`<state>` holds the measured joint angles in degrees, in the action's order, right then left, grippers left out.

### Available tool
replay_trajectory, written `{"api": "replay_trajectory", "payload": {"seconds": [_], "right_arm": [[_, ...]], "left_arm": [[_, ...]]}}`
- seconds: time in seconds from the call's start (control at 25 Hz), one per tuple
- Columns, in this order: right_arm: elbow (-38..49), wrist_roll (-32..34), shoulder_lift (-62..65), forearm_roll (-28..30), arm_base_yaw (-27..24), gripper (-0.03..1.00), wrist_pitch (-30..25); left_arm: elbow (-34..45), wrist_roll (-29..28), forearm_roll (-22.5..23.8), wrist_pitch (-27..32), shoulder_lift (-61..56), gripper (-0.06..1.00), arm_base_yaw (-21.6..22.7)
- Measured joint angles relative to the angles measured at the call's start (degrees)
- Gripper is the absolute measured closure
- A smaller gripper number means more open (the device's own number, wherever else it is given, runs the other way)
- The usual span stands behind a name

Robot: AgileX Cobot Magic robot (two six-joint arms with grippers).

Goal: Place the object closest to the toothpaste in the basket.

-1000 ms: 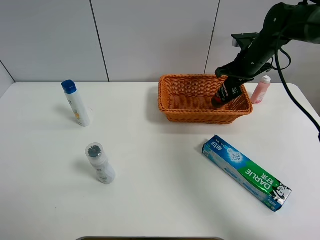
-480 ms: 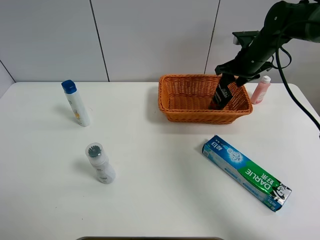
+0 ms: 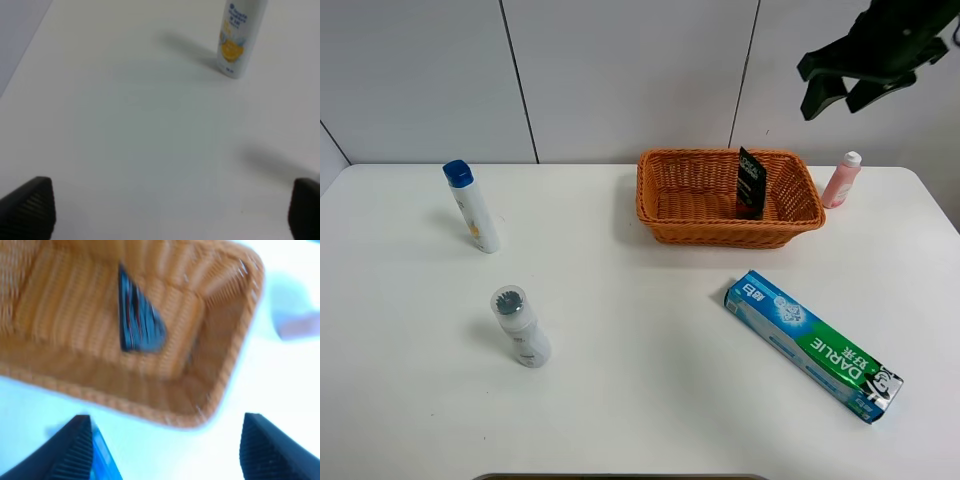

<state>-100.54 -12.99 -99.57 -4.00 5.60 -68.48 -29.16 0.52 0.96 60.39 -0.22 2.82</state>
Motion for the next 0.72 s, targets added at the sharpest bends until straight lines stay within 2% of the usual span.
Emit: {"api": "replay_trajectory", "payload": {"seconds": [0.2,0.32,0.72], "right_arm": [[0.79,4.81,10.56,3.22,0.0,0.32,-0.98],[4.54,5.67,18.79,3.4,0.0,0.32,-0.98],[34.17,10.14,53.74,5.34,0.0,0.32,-1.2]], "left_arm": [[0.0,0.0,0.0,0.0,0.0,0.0,0.0],[0.0,0.0,0.0,0.0,0.0,0.0,0.0],[0.0,0.0,0.0,0.0,0.0,0.0,0.0]]}}
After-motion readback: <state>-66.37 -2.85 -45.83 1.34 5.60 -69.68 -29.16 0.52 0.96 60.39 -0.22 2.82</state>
